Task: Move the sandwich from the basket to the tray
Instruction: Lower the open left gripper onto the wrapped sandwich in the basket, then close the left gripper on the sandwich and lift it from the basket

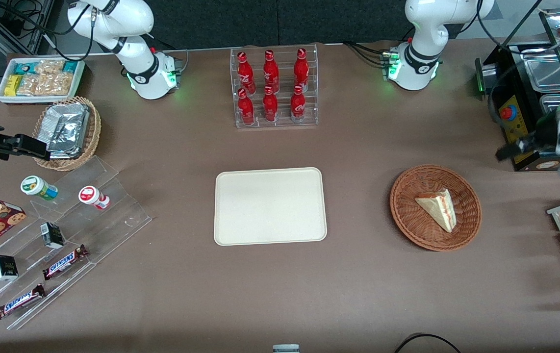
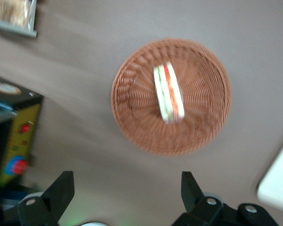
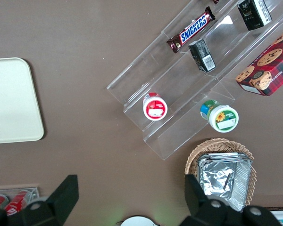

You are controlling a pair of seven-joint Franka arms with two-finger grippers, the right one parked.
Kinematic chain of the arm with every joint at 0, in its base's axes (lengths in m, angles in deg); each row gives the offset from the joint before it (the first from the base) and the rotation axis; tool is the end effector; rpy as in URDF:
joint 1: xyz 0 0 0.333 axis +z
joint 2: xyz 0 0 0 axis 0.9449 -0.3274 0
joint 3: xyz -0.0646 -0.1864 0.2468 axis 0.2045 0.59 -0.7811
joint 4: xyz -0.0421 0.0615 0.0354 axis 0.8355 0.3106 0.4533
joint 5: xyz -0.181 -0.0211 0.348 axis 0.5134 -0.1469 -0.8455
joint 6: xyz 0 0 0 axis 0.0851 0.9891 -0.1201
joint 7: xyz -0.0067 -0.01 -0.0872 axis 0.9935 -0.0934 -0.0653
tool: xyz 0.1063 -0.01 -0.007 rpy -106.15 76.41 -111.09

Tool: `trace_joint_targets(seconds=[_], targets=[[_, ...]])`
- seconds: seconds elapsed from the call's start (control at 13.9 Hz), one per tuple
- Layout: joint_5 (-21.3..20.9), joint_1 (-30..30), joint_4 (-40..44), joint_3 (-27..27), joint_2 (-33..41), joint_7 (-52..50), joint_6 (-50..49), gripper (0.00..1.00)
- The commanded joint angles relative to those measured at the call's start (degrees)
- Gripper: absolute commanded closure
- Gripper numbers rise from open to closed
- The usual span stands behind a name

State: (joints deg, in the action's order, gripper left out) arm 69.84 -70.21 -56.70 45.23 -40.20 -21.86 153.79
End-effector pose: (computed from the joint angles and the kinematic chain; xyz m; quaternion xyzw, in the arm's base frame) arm 0.5585 0.0214 0.5073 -0.9649 -0.2563 0.0514 0.0232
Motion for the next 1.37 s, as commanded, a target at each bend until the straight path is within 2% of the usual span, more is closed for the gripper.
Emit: trace_joint_targets(seconds=[0.0,0.29,0.94,1.3], targets=[[0.6,-0.5,-7.5,0.8,-0.9,-13.0,11.2,0.00],[0.0,-3.8,-10.3,1.4,-7.7,-27.4,23.7,0.00],[-2.1,-4.6,-19.9,1.3,-11.0,-27.9,38.5,0.00],[-2.2,-4.6,-21.4,1.2,-12.9,-27.9,40.6,0.00]])
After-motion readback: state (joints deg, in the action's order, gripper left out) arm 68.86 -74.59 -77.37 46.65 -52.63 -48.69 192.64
